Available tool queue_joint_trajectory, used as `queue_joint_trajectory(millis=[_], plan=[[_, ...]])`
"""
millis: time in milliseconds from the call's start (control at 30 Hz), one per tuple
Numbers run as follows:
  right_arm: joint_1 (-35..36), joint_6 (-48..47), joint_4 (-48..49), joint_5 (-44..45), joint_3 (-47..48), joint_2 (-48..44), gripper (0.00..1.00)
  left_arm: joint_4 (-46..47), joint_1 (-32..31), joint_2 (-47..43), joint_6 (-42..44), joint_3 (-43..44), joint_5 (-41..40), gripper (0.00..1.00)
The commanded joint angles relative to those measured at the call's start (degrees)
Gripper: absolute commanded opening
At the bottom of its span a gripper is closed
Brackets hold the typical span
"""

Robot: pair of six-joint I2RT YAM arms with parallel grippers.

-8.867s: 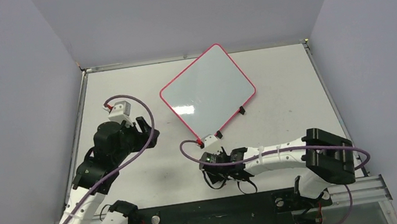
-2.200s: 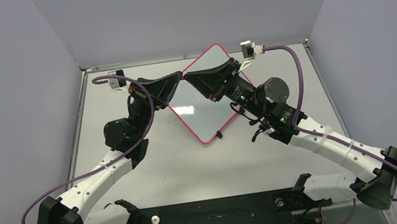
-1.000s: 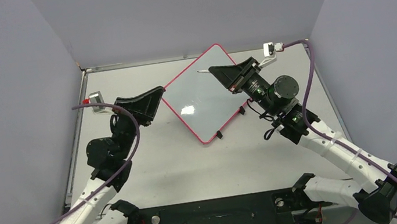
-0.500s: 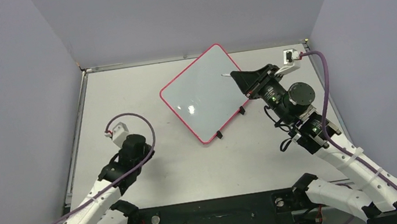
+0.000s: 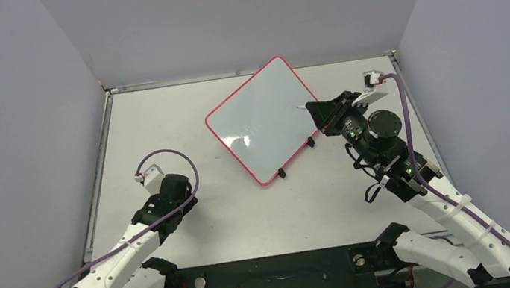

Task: Write a sentence on the whiteboard
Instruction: Place the pen cap at the center of the board, then hold the whiteboard on the whiteboard stand.

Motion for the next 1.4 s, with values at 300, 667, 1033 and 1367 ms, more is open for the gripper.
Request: queue_joint_trajectory(millis=[300,667,1033,1367], plan=[[-1.5,-7.0,-3.7,4.0,-0.3,-1.7,0.0,3.2,2.6,0.6,11.2,8.0,5.3,0.46],[-3.4,-9.5,-5.4,2.3,0.2,0.0,0.0,6.0,8.9,15.1,30.5,34.1,20.9,0.58],[-5.6,-10.1,-8.7,1.2,1.0,1.3,0.0,10.3,14.9,43.5,31.2,61.0,53.0,0.67],[-6.1,-8.2,-10.5,3.9,-0.1,-0.2,0.0,2.2,15.1,66.5,34.4,84.3,70.8,0.62]])
